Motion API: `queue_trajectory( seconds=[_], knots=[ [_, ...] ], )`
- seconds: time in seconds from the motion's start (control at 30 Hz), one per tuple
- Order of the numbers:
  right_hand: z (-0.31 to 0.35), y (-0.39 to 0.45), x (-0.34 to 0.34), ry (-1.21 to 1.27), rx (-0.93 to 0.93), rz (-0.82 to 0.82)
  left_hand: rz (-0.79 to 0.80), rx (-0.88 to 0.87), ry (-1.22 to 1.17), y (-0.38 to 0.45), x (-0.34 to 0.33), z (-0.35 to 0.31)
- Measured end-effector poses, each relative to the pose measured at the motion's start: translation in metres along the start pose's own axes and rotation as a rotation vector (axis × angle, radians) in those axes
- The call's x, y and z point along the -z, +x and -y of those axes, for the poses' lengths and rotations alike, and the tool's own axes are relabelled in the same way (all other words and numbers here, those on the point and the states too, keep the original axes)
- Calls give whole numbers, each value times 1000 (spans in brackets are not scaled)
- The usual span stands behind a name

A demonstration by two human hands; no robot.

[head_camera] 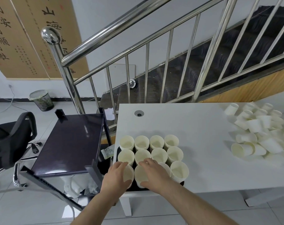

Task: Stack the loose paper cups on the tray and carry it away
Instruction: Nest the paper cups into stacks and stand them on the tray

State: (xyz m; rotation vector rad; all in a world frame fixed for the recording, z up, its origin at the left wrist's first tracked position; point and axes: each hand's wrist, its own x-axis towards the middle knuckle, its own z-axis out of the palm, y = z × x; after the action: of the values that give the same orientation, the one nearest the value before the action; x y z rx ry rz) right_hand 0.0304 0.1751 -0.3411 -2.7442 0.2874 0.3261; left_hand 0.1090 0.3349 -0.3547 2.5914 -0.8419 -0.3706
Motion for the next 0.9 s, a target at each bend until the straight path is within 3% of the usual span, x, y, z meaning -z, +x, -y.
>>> queue_trajectory(
  seconds=[0.2, 0.37, 0.9],
  knots=[
    [-30, -26, 29, 16, -6, -141, -81, -67, -53, 5, -1, -48],
    [-91, -64, 70, 9, -47, -240, -143, -208, -138, 22, -14, -118],
    [-326, -203, 126, 12, -307, -289, -35, -372, -190, 51, -119, -368]
  ],
)
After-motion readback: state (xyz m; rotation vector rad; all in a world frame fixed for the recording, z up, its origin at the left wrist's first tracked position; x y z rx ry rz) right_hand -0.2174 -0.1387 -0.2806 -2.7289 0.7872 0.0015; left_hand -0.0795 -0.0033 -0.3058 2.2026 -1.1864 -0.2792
